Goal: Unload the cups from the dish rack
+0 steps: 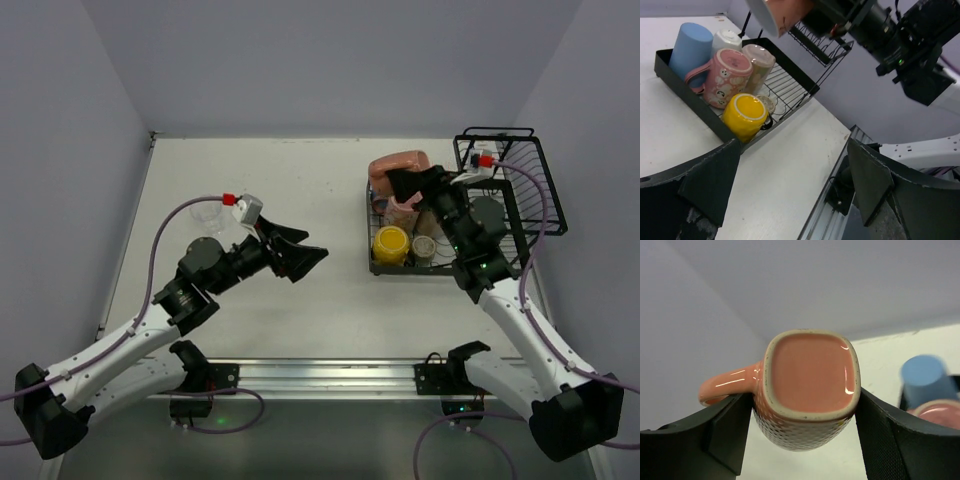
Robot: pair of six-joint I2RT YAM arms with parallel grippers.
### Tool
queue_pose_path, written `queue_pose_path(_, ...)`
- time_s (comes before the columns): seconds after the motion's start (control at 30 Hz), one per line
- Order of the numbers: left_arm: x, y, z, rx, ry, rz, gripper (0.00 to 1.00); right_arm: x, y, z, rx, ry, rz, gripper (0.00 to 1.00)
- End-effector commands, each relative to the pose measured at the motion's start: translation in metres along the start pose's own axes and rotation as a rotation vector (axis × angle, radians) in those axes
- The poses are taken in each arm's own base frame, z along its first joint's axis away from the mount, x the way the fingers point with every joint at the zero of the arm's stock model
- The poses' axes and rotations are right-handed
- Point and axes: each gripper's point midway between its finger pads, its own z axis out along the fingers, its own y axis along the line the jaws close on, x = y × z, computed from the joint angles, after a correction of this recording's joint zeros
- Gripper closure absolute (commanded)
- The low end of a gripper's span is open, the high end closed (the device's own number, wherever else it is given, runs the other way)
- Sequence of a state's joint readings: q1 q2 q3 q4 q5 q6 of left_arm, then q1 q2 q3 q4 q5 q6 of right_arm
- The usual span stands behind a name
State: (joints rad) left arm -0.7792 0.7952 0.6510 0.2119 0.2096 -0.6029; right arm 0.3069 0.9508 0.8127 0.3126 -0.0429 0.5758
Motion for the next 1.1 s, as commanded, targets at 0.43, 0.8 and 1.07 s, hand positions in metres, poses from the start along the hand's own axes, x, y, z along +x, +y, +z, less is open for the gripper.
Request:
queue_pose_path(0.43,-0.025,-0.005,0.037,0.061,-0.126,-0.106,0.19,0.066,0.128,-0.046,-0.510,0.158,0.578,0.80)
queue_pose_path(0.8,-0.025,0.000,0.046,0.055,-0.142,-0.094,0.54,0.092,0.154,-0.049,-0.583,0.254,0.720,0.80)
queue_pose_path(1.07,-0.032,0.025,0.025,-0.102,-0.185,-0.016,1.00,0.101,0.143,-0.049,-0.526,0.259,0.698,0.23)
